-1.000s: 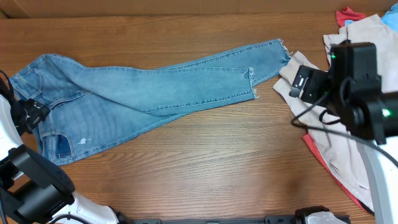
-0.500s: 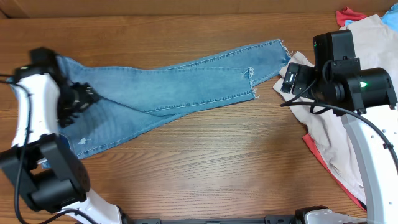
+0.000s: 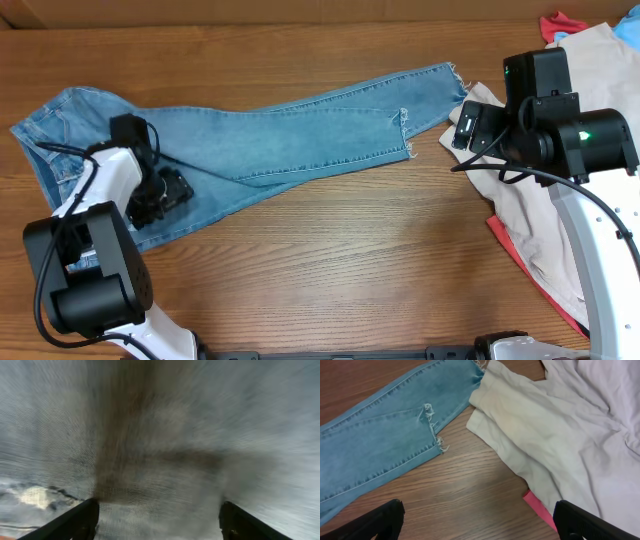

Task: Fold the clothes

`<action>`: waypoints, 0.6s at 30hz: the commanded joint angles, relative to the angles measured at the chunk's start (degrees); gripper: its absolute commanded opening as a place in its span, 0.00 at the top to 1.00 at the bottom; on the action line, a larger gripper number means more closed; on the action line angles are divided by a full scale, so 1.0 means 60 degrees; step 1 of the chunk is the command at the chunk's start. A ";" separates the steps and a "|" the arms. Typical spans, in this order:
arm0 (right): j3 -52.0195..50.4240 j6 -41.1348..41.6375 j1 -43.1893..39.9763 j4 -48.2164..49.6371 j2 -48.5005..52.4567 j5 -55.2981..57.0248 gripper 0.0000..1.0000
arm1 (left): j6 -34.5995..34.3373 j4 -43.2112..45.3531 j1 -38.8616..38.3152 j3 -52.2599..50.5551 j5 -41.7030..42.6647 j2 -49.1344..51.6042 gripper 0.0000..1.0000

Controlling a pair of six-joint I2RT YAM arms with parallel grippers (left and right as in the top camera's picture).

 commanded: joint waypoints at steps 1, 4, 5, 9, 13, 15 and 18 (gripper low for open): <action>0.0182 -0.0029 -0.0062 -0.0004 -0.0102 0.0102 0.00 | -0.0142 0.0098 0.0087 -0.0521 -0.0335 -0.0084 0.25; 0.0182 -0.0033 -0.0062 -0.0018 -0.0102 0.0106 0.00 | -0.0251 -0.0117 0.0273 -0.0725 -0.0397 -0.0084 0.30; 0.0182 -0.0029 -0.0062 -0.0015 -0.0102 0.0102 0.00 | -0.0484 -0.0291 0.0379 -0.0739 -0.0528 -0.0084 0.33; 0.0182 -0.0033 -0.0062 -0.0018 -0.0102 0.0102 0.00 | -0.1166 -0.1027 0.1166 -0.0739 -0.0947 -0.0084 0.37; 0.0182 -0.0036 -0.0062 0.0004 -0.0102 0.0106 0.00 | -0.1512 -0.1388 0.2371 -0.0739 -0.0943 -0.0084 0.36; 0.0182 -0.0102 -0.0062 0.0055 -0.0102 0.0102 0.00 | -0.1490 -0.1402 0.2845 -0.0739 -0.0816 -0.0084 0.35; 0.0182 -0.0138 -0.0062 0.0157 -0.0091 0.0036 0.00 | -0.1435 -0.1399 0.3359 -0.0739 -0.0801 -0.0084 0.32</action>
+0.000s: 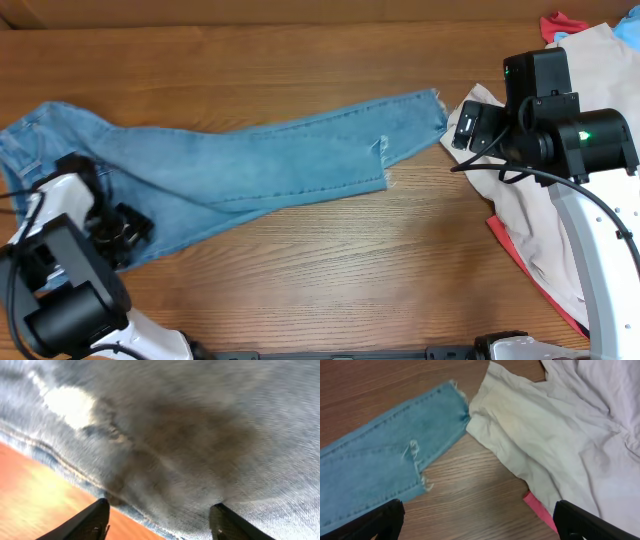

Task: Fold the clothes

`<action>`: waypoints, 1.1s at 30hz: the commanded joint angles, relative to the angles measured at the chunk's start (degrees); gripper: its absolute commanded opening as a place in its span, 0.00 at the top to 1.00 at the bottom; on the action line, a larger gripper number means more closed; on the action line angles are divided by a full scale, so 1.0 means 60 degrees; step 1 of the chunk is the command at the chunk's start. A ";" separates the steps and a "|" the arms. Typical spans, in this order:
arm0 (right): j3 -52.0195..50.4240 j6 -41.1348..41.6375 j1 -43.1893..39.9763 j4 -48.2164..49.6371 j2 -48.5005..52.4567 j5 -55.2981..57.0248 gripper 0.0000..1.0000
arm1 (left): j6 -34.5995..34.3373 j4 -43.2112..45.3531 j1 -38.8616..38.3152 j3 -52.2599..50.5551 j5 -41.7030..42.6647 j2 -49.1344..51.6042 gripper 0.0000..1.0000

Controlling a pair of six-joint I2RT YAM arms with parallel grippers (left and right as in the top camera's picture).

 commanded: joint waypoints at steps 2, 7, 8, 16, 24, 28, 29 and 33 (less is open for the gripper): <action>0.0178 -0.0827 -0.0062 0.0178 -0.0022 -0.0769 0.00 | -0.0091 0.0066 0.0528 -0.0331 -0.0699 0.0069 0.29; 0.0171 -0.1654 -0.0062 0.0164 0.0568 -0.2251 0.00 | -0.0033 0.0208 0.0390 -0.0331 -0.0503 0.0069 0.25; 0.0164 -0.1705 -0.0062 0.0131 0.0754 -0.2368 0.00 | -0.0015 0.0229 0.0375 -0.0331 -0.0477 0.0069 0.24; 0.0138 -0.2044 -0.0051 -0.0419 0.2572 -0.4353 0.00 | 0.0066 0.0288 0.0375 -0.0331 -0.0488 0.0069 0.23; -0.0576 -0.2044 0.0113 -0.0033 0.3701 -0.5362 0.00 | 0.0062 0.0313 0.0375 -0.0331 -0.0488 0.0069 0.22; -0.1246 -0.2040 0.0517 0.0681 0.3763 -0.5377 0.00 | 0.0062 0.0313 0.0375 -0.0331 -0.0488 0.0069 0.22; -0.1395 -0.2040 0.0627 0.0856 0.3763 -0.5377 0.00 | 0.0062 0.0313 0.0375 -0.0331 -0.0488 0.0069 0.22; -0.2029 -0.2036 0.1096 0.1832 0.3763 -0.5355 0.00 | 0.0062 0.0313 0.0375 -0.0331 -0.0488 0.0069 0.22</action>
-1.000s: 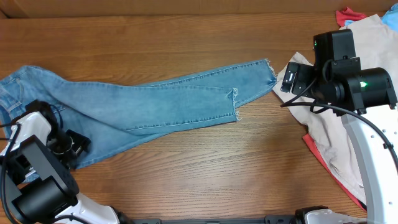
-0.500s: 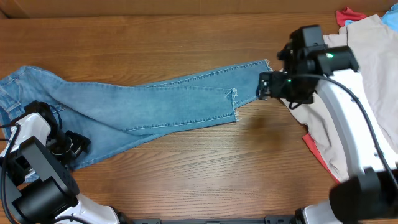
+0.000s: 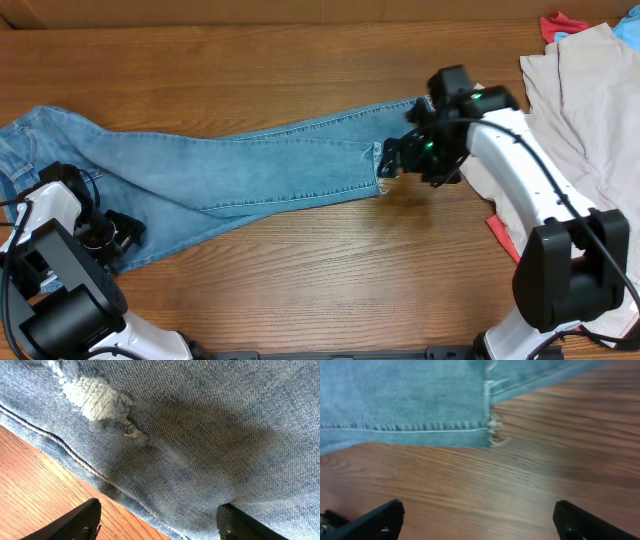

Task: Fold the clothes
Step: 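Move the right gripper to the lower leg hem and grasp it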

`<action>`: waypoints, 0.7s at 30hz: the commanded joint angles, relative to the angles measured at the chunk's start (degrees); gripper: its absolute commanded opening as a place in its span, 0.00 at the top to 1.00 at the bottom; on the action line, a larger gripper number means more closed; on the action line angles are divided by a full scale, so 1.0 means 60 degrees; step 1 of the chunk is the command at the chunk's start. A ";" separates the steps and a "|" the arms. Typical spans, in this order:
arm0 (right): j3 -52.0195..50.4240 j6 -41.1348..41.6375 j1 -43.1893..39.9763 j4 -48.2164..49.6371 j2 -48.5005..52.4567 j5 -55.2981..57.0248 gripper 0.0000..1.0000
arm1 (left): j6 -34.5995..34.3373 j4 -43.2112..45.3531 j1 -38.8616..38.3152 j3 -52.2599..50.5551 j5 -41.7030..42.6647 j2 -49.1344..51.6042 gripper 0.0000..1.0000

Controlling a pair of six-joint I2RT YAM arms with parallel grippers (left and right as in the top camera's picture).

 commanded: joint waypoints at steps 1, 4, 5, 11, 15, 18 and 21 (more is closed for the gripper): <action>-0.0499 -0.0066 0.0423 0.0637 0.0026 -0.0175 0.00 | -0.0029 0.0273 -0.0040 -0.0266 -0.0339 0.0146 0.22; -0.0860 -0.0025 0.0681 0.1268 0.0026 -0.0164 0.00 | -0.0029 0.0273 -0.0040 -0.0266 -0.0339 0.0146 0.22; -0.0969 0.0051 0.0732 0.1450 0.0026 -0.0138 0.00 | -0.0029 0.0273 -0.0040 -0.0266 -0.0339 0.0146 0.22; -0.1417 0.0481 0.0772 0.1996 0.0029 -0.0091 0.00 | -0.0025 0.0273 -0.0040 -0.0266 -0.0339 0.0146 0.22; -0.1730 0.0506 0.0794 0.2197 0.0036 -0.0368 0.00 | -0.0029 0.0280 -0.0040 -0.0266 -0.0339 0.0146 0.22; -0.1931 0.0506 0.0903 0.2426 0.0044 -0.0463 0.00 | -0.0029 0.0295 -0.0040 -0.0266 -0.0339 0.0146 0.22; -0.2109 0.0510 0.1042 0.2765 0.0095 -0.0459 0.00 | -0.0029 0.0306 -0.0040 -0.0266 -0.0339 0.0146 0.22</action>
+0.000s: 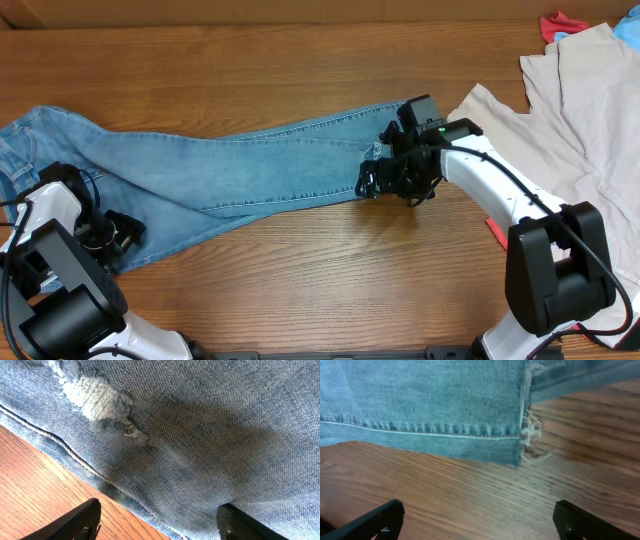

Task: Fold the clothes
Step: 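Move the right gripper to the lower leg hem and grasp it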

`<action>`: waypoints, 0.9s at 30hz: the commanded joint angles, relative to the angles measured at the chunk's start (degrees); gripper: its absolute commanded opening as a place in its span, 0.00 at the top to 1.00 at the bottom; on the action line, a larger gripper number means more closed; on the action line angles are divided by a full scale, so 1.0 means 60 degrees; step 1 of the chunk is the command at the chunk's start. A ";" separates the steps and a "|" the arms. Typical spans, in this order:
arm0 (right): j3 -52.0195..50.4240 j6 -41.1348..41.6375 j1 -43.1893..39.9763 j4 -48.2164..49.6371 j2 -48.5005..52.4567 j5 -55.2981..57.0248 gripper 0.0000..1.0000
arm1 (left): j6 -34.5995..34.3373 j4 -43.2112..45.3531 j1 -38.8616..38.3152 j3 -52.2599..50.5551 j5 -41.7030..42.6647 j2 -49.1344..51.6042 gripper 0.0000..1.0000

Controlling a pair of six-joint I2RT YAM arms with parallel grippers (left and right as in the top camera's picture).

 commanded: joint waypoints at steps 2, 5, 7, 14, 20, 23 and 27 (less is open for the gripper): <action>-0.0262 0.0091 0.0226 0.0444 0.0186 -0.0189 0.00 | -0.0029 0.0291 -0.0040 -0.0248 -0.0335 0.0157 0.22; -0.0284 0.0266 0.0222 0.0619 0.0353 -0.0160 0.00 | -0.0025 0.0291 -0.0040 -0.0248 -0.0335 0.0157 0.22; -0.0284 0.0302 0.0222 0.0685 0.0466 -0.0164 0.00 | -0.0029 0.0291 -0.0040 -0.0248 -0.0335 0.0157 0.22; -0.0284 0.0561 0.0222 0.0973 0.0834 -0.0270 0.00 | -0.0025 0.0288 -0.0040 -0.0248 -0.0335 0.0157 0.22; -0.0284 0.0845 0.0204 0.1202 0.1162 -0.0408 0.02 | -0.0025 0.0284 -0.0040 -0.0248 -0.0335 0.0157 0.22; -0.0284 0.0852 0.0204 0.1257 0.1162 -0.0415 0.11 | -0.0025 0.0280 -0.0040 -0.0248 -0.0335 0.0157 0.22; -0.0284 0.0896 0.0204 0.1271 0.1162 -0.0412 0.30 | -0.0029 0.0277 -0.0040 -0.0248 -0.0335 0.0157 0.22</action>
